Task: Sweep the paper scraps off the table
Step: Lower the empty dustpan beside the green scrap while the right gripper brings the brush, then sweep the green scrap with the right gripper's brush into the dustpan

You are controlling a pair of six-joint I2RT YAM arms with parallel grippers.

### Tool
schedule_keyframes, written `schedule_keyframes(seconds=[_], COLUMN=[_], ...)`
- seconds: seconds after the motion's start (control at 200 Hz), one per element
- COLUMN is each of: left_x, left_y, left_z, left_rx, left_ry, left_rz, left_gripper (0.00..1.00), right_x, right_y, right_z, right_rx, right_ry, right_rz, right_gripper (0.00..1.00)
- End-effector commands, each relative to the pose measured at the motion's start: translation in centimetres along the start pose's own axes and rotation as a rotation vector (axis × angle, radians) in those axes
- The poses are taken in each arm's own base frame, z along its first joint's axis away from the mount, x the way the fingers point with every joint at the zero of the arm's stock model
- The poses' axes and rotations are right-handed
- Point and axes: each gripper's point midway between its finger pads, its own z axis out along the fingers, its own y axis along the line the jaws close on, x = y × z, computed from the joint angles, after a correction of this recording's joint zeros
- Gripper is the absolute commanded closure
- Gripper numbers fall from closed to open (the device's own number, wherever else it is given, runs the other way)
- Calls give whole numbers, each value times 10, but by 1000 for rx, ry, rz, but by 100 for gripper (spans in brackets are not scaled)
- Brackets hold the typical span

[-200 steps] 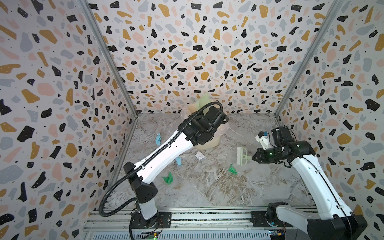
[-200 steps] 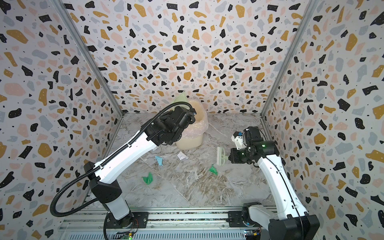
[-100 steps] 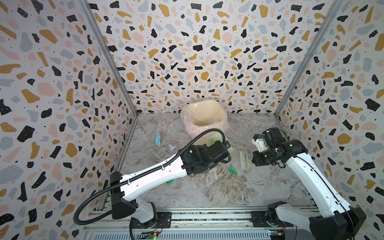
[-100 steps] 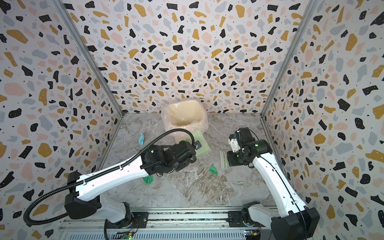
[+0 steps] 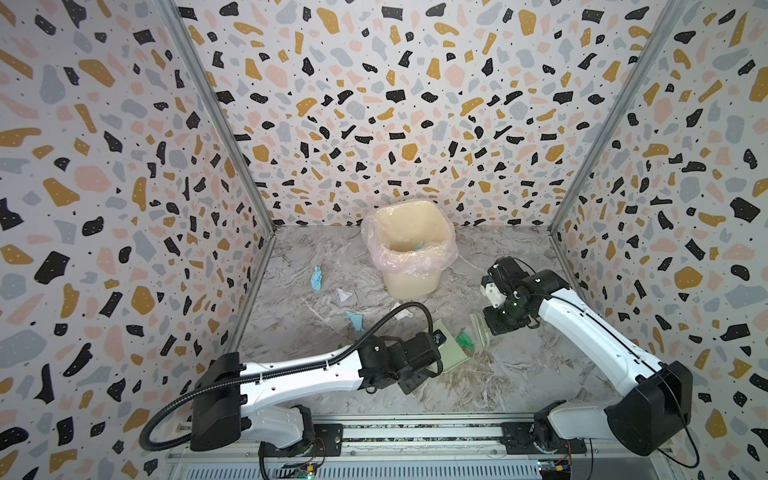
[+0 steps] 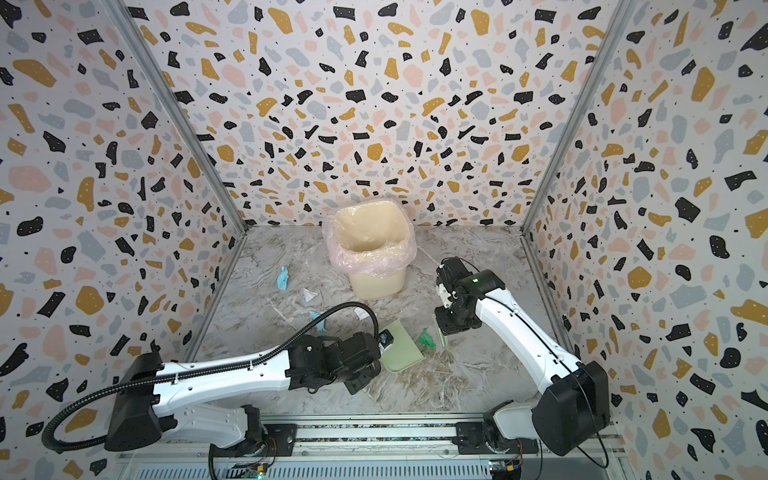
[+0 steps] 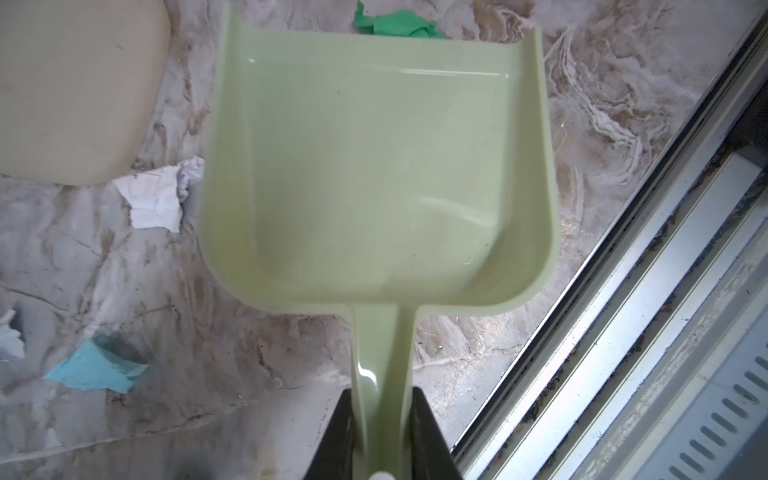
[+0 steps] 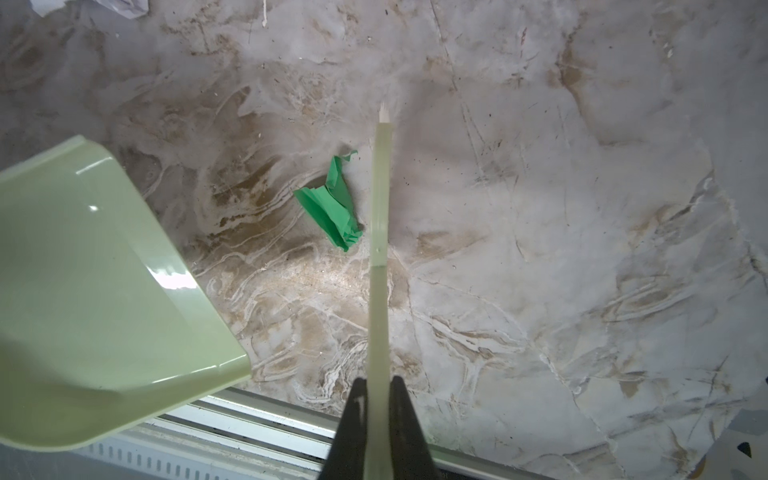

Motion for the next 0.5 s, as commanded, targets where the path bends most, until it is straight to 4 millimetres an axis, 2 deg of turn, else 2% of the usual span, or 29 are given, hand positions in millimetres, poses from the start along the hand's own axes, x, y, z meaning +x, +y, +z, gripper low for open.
schedule_keyframes(seconds=[0.0,0.31,0.496], left_x=[-3,23,34], left_y=[-14,-18,-20], left_z=[3,24,33], left_rx=[77,95,100], left_ry=[-42,24,59], left_rz=[-53,-49,-50], left_gripper=[100,100,100], right_x=[-10,-6,-9], right_y=[3,19,33], right_z=[-8,5,-3], right_rx=[30,55,43], right_ry=[-27,34,37], right_rz=[-8,-71,-117], right_gripper=[100,100,100])
